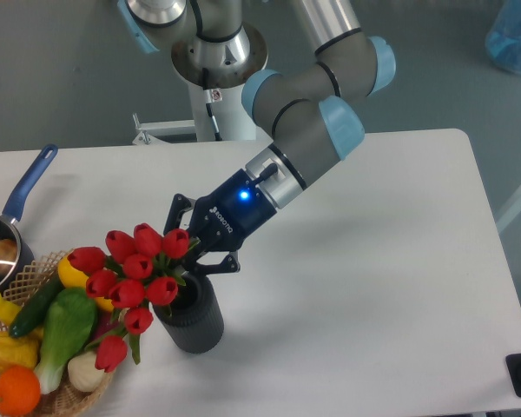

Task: Insert the flowers into the vase
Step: 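Lower the tulip stems down into the black vase opening, then open the gripper to release the tulips in the vase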

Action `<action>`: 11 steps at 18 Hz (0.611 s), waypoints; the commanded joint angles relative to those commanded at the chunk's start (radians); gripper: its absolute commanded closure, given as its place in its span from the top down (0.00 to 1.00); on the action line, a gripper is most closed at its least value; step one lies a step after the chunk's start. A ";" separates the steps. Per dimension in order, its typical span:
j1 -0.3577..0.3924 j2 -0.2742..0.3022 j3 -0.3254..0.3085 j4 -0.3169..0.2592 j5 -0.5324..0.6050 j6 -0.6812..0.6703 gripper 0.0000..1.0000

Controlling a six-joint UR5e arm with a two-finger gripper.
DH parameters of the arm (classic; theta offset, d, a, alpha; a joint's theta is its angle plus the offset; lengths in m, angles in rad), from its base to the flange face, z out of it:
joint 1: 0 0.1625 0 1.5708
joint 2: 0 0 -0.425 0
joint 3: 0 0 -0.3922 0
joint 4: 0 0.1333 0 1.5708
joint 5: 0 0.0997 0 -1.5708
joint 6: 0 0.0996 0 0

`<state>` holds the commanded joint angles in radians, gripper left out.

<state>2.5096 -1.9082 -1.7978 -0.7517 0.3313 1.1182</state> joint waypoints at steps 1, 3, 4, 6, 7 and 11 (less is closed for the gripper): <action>0.000 -0.005 0.000 -0.002 0.005 0.009 0.10; 0.000 -0.012 -0.003 0.000 0.009 0.011 0.11; 0.000 -0.014 -0.005 0.000 0.011 0.015 0.13; 0.000 -0.023 -0.011 -0.002 0.011 0.037 0.19; 0.000 -0.026 -0.011 -0.002 0.011 0.045 0.21; 0.011 -0.026 -0.020 -0.003 0.020 0.045 0.56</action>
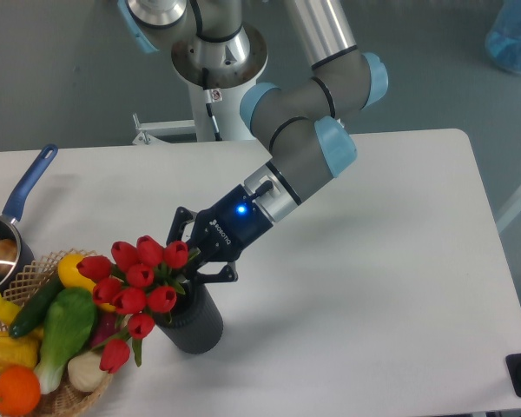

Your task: Insert the flowers into the vase

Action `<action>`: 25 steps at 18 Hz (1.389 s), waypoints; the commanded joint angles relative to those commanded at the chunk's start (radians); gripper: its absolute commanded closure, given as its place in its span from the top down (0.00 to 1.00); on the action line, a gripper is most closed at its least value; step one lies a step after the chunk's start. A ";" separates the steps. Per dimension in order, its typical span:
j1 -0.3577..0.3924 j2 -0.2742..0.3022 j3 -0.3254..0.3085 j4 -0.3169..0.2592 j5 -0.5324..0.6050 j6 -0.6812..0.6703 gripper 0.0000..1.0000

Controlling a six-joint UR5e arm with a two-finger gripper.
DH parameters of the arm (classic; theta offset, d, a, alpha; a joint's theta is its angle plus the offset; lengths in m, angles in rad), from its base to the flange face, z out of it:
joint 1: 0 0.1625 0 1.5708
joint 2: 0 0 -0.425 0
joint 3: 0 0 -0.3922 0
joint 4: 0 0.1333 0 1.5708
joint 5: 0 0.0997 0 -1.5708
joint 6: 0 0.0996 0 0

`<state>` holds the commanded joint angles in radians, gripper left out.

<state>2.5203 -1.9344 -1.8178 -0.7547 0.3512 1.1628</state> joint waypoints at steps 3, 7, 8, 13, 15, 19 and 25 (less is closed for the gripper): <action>0.029 0.002 -0.017 -0.002 0.005 0.002 1.00; 0.071 0.006 -0.034 -0.002 0.014 0.005 1.00; 0.080 0.006 -0.034 -0.003 0.020 0.005 1.00; 0.109 0.037 -0.020 -0.003 0.153 0.005 1.00; 0.121 0.069 0.003 -0.003 0.242 0.005 1.00; 0.147 0.104 0.072 -0.002 0.376 0.031 1.00; 0.189 0.078 0.126 0.000 0.504 0.229 1.00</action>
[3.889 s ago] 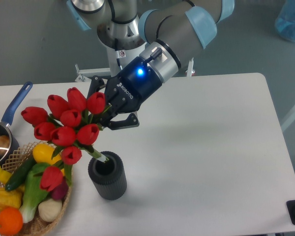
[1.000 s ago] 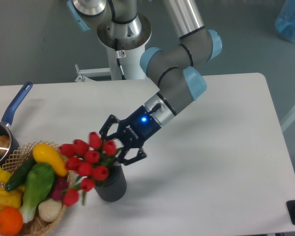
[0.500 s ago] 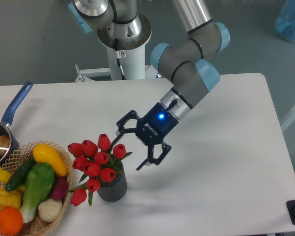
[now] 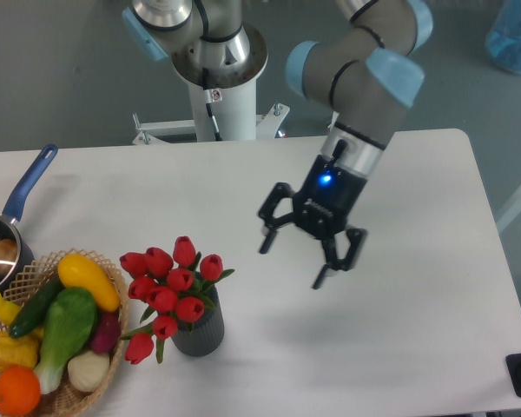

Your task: Insert the flowers into the vase

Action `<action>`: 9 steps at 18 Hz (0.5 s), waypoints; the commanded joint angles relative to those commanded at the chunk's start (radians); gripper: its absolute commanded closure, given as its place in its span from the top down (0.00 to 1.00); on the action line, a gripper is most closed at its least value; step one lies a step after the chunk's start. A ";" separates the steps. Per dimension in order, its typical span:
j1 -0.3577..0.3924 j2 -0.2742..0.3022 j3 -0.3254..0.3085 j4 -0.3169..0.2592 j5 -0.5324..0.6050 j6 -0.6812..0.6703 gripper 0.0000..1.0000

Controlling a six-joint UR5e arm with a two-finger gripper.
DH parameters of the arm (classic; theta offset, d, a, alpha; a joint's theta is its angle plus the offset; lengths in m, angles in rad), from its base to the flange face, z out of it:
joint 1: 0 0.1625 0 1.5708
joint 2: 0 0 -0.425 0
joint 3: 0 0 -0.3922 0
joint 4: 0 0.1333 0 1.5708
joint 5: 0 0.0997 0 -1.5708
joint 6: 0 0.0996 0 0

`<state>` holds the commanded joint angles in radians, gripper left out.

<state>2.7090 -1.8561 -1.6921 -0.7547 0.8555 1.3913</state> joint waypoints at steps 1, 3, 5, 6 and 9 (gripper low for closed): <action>0.003 -0.018 0.017 -0.003 0.072 0.002 1.00; 0.040 -0.028 0.031 0.003 0.225 0.011 1.00; 0.102 -0.028 0.041 0.002 0.258 0.012 1.00; 0.126 -0.032 0.052 -0.002 0.269 0.011 1.00; 0.133 -0.054 0.072 -0.005 0.428 0.012 1.00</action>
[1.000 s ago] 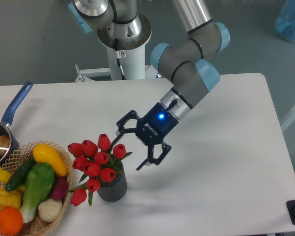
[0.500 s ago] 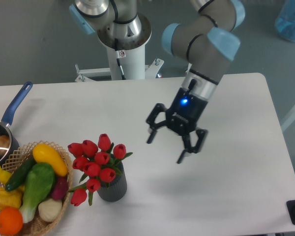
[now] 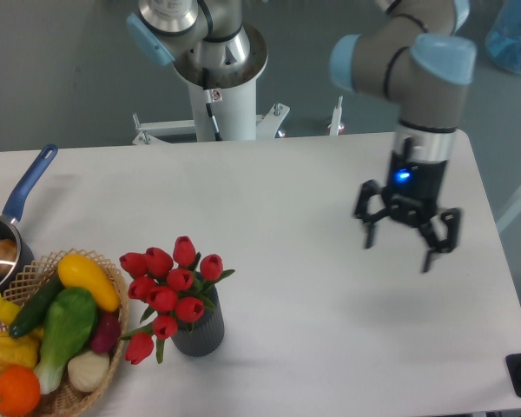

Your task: Insert the flowers into the vase

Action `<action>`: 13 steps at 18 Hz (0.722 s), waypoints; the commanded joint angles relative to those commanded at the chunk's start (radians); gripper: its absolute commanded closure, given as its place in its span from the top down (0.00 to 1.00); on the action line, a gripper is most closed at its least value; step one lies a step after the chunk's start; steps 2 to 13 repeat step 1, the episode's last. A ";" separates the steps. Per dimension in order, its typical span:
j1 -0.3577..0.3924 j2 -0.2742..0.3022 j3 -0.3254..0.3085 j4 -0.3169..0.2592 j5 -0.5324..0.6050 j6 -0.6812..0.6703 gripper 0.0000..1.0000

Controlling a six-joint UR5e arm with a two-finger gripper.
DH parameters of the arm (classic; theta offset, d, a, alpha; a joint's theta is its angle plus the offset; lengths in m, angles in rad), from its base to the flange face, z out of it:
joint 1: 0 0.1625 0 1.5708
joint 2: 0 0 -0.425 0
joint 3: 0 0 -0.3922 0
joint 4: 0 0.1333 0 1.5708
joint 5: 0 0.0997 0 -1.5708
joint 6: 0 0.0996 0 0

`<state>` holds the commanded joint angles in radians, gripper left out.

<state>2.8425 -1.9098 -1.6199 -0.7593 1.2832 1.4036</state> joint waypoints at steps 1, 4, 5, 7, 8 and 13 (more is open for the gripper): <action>-0.003 -0.011 0.014 -0.002 0.058 0.000 1.00; -0.003 -0.011 0.014 -0.002 0.058 0.000 1.00; -0.003 -0.011 0.014 -0.002 0.058 0.000 1.00; -0.003 -0.011 0.014 -0.002 0.058 0.000 1.00; -0.003 -0.011 0.014 -0.002 0.058 0.000 1.00; -0.003 -0.011 0.014 -0.002 0.058 0.000 1.00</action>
